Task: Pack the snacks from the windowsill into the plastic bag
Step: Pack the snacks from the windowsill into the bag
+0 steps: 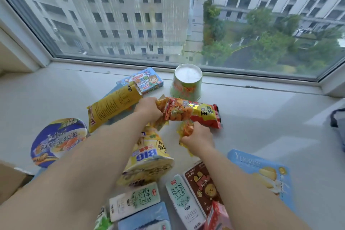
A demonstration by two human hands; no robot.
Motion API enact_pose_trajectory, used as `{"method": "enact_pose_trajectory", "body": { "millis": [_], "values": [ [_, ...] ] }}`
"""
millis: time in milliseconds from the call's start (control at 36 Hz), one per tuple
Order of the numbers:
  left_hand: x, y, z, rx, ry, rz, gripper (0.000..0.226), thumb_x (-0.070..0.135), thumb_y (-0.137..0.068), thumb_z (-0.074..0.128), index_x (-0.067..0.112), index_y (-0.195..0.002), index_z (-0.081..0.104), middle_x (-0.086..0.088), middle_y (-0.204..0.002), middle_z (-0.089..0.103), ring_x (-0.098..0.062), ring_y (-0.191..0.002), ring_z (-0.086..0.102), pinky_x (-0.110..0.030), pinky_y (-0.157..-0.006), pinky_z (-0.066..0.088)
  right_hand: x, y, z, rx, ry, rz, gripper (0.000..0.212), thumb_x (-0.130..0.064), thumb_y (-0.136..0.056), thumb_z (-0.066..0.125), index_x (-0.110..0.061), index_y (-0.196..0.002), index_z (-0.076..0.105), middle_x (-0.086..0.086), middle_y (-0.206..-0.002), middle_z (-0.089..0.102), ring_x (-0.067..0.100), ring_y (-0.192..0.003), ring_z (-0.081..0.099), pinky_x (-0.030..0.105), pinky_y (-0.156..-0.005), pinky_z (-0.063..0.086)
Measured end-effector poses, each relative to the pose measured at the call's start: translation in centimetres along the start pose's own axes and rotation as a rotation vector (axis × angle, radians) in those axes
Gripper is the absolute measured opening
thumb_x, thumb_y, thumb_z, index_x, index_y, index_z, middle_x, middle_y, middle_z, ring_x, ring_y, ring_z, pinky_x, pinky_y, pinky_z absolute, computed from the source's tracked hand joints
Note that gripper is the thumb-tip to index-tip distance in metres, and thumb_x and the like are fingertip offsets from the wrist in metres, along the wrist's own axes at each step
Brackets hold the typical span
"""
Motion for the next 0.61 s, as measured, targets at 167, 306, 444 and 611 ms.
{"method": "enact_pose_trajectory", "body": {
  "millis": [167,306,444,611],
  "values": [
    [-0.6,6.0,-3.3,0.154,0.175,-0.025,0.026,0.025,-0.084,0.068,0.013,-0.105,0.061,-0.008,-0.104,0.065,-0.028,-0.098,0.059,-0.033,-0.075,0.046,-1.7,5.2,-3.0,0.053,-0.417,-0.047,0.026,-0.022,-0.077,0.068,-0.014,-0.099,0.057,-0.002,-0.088,0.058,0.019,-0.084,0.054,0.026,-0.072,0.038],
    [-0.8,13.4,-6.5,0.305,0.398,0.022,0.021,0.023,-0.084,0.068,0.013,-0.100,0.059,-0.004,-0.091,0.064,-0.026,-0.088,0.058,-0.031,-0.072,0.042,-3.3,10.9,-4.4,0.068,-0.557,-0.103,0.028,-0.021,-0.075,0.070,-0.019,-0.098,0.054,0.004,-0.096,0.063,0.025,-0.093,0.060,0.037,-0.084,0.049],
    [-4.0,22.6,-7.0,0.290,0.574,0.044,0.018,0.025,-0.079,0.072,0.018,-0.089,0.059,0.000,-0.083,0.067,-0.023,-0.084,0.062,-0.039,-0.076,0.050,-4.2,18.1,-3.3,0.063,-0.630,-0.130,0.020,-0.022,-0.068,0.069,-0.022,-0.082,0.055,0.005,-0.086,0.064,0.029,-0.087,0.062,0.047,-0.084,0.053],
    [-11.0,33.1,-5.7,0.306,0.608,-0.009,0.027,0.019,-0.081,0.072,0.019,-0.103,0.056,0.006,-0.089,0.063,-0.018,-0.085,0.060,-0.026,-0.069,0.047,-5.4,26.2,2.1,-0.055,-0.623,-0.163,0.023,-0.019,-0.074,0.066,-0.013,-0.094,0.056,0.004,-0.083,0.060,0.026,-0.080,0.060,0.039,-0.078,0.053]
  ]
}}
Point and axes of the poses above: each hand's wrist, its own y-axis away from the middle knuckle, its own z-axis out of the palm, x = y × z, the point moved 2 cm from there along -y, towards the middle knuckle
